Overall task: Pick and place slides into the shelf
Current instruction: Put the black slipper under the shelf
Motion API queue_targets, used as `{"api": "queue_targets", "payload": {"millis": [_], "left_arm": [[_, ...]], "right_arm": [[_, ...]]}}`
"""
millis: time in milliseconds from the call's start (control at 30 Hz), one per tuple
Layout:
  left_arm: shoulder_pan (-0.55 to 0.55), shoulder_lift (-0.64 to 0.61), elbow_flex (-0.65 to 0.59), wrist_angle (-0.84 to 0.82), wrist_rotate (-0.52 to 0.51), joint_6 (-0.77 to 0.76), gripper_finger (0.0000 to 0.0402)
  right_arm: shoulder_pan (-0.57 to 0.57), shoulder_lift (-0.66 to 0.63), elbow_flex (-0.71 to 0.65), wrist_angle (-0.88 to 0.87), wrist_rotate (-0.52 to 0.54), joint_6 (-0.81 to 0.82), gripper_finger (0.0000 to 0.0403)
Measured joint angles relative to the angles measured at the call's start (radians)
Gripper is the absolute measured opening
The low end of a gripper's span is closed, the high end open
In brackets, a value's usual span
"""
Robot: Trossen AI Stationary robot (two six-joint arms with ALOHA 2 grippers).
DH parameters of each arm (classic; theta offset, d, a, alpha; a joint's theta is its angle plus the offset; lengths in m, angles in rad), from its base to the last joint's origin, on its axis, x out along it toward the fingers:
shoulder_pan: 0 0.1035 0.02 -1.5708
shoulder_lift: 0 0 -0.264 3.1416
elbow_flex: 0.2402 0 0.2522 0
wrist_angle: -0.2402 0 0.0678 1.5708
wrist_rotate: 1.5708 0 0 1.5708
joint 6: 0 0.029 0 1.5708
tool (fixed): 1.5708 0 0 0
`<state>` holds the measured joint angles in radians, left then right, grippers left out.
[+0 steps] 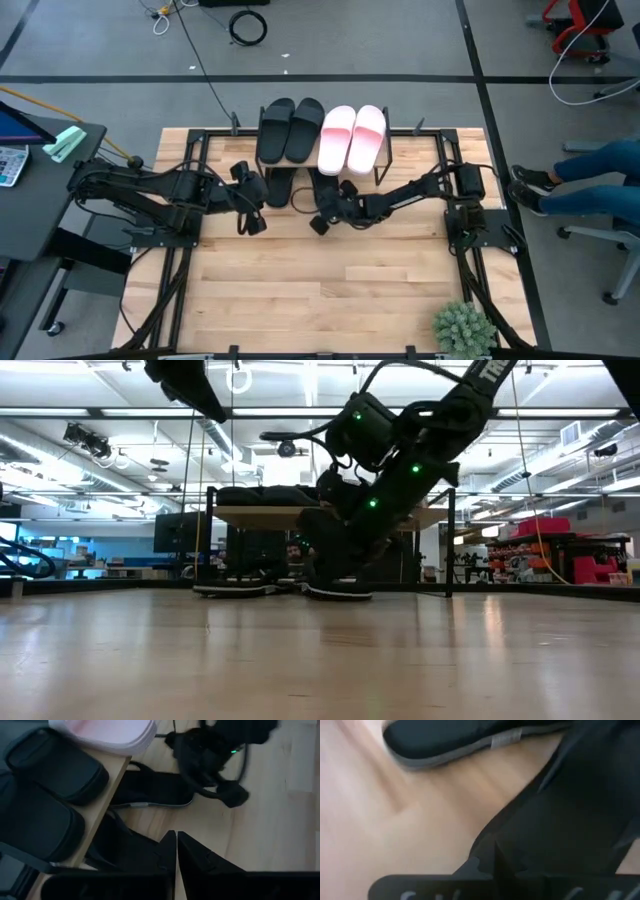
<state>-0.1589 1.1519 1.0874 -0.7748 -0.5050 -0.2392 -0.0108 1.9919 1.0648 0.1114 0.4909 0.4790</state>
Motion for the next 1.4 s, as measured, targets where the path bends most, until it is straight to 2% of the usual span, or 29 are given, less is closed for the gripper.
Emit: {"api": "queue_targets", "payload": {"millis": [100, 300, 500, 633, 733, 867, 1167, 1333, 1400], "left_arm": [[0.000, 0.000, 0.000, 0.012, 0.000, 0.022, 0.0012], [0.000, 0.000, 0.000, 0.022, 0.000, 0.025, 0.0006], [0.000, 0.000, 0.000, 0.021, 0.000, 0.025, 0.0027], [0.000, 0.000, 0.000, 0.020, 0.000, 0.025, 0.0025], [0.000, 0.000, 0.000, 0.020, 0.000, 0.023, 0.0015], [0.000, 0.000, 0.000, 0.019, 0.000, 0.022, 0.0005], [0.000, 0.000, 0.000, 0.014, 0.000, 0.022, 0.0026], [0.000, 0.000, 0.000, 0.014, 0.000, 0.022, 0.0021], [0.000, 0.000, 0.000, 0.015, 0.000, 0.017, 0.0014]], "right_arm": [[-0.020, 0.000, 0.001, 0.071, -0.010, -0.063, 0.0000], [-0.028, -0.018, 0.001, 0.065, -0.060, -0.116, 0.0000], [0.035, -0.082, 0.001, -0.123, -0.077, 0.016, 0.0000], [0.056, -0.084, 0.001, -0.211, -0.074, 0.126, 0.0000], [0.059, -0.074, 0.001, -0.223, -0.031, 0.137, 0.0000], [0.057, -0.074, 0.002, -0.229, 0.097, 0.111, 0.0000], [0.038, -0.074, 0.002, -0.376, 0.124, 0.166, 0.0000], [0.014, -0.074, -0.001, -0.319, 0.117, 0.133, 0.0000], [-0.003, -0.074, -0.001, -0.272, 0.064, 0.104, 0.0000]]}}
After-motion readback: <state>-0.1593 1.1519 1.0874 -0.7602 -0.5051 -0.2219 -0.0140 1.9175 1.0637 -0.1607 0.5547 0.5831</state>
